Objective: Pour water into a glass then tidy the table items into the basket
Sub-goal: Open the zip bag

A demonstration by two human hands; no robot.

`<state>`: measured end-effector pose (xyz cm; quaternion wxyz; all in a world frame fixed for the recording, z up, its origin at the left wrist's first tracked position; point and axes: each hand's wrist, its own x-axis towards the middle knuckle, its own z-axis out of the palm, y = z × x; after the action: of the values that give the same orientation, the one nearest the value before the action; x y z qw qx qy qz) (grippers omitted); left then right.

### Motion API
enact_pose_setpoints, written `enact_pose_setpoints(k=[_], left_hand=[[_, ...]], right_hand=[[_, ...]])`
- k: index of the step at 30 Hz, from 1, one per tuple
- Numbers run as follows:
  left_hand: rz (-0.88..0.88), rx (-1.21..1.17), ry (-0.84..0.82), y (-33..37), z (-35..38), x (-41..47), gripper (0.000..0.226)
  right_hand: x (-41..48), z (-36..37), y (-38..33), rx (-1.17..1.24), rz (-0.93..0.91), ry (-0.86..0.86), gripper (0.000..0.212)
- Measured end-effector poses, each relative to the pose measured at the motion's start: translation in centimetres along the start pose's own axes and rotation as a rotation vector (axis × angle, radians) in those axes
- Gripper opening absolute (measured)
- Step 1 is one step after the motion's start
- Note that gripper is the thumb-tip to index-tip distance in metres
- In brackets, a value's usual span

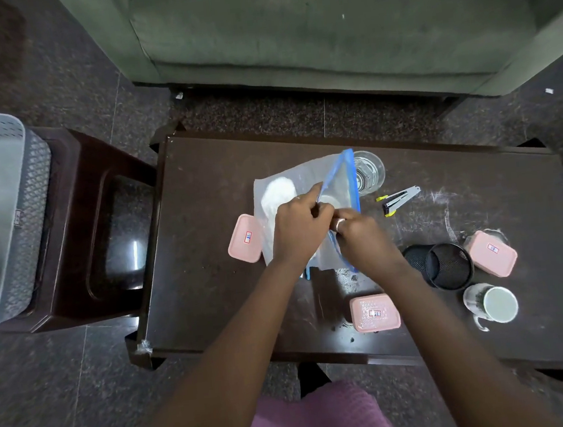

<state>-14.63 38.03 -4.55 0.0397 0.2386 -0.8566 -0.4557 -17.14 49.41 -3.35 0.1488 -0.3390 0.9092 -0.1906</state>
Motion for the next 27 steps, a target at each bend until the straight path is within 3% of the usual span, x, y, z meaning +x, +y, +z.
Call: enact_pose_setpoints(k=[3,8,9,10,12,14,17,20,25,27], left_hand=[[0.059,-0.002,0.007,0.5,0.0,-0.5,0.046],[0.112,0.040,0.005,1.1,0.0,-1.2,0.041],[0.111,0.051,0.011,1.2,-0.1,-1.2,0.040],[0.122,0.066,0.017,1.4,-0.2,-1.2,0.041],[0.167,0.096,0.046,1.9,-0.4,-1.4,0.043],[0.211,0.103,0.086,2.3,-0.8,-1.6,0.042],[0.221,0.068,0.107,2.7,-1.1,-2.0,0.041],[0.205,0.045,0.098,3.3,-1.2,-2.1,0.041],[0.271,0.079,0.084,3.4,-0.9,-2.8,0.039],[0.324,0.096,0.096,3.2,-0.7,-3.1,0.038]], right_hand=[[1.3,-0.2,0.7,0.106,0.238,-0.228,0.017],[2.8,-0.4,-0.7,0.904,0.551,-0.137,0.038],[3.0,-0.5,-0.8,0.931,0.584,-0.147,0.040],[3.4,-0.5,-0.6,0.836,0.595,-0.187,0.037],[3.8,-0.4,0.0,0.396,0.561,-0.300,0.019],[3.5,-0.3,0.3,0.050,0.571,-0.289,0.010],[3.2,-0.4,-0.4,0.214,0.531,-0.147,0.022],[3.3,-0.1,-0.6,0.462,0.539,-0.177,0.038],[2.9,0.7,-0.2,0.488,0.602,-0.161,0.039],[2.7,1.3,-0.9,0.455,0.557,-0.236,0.040]])
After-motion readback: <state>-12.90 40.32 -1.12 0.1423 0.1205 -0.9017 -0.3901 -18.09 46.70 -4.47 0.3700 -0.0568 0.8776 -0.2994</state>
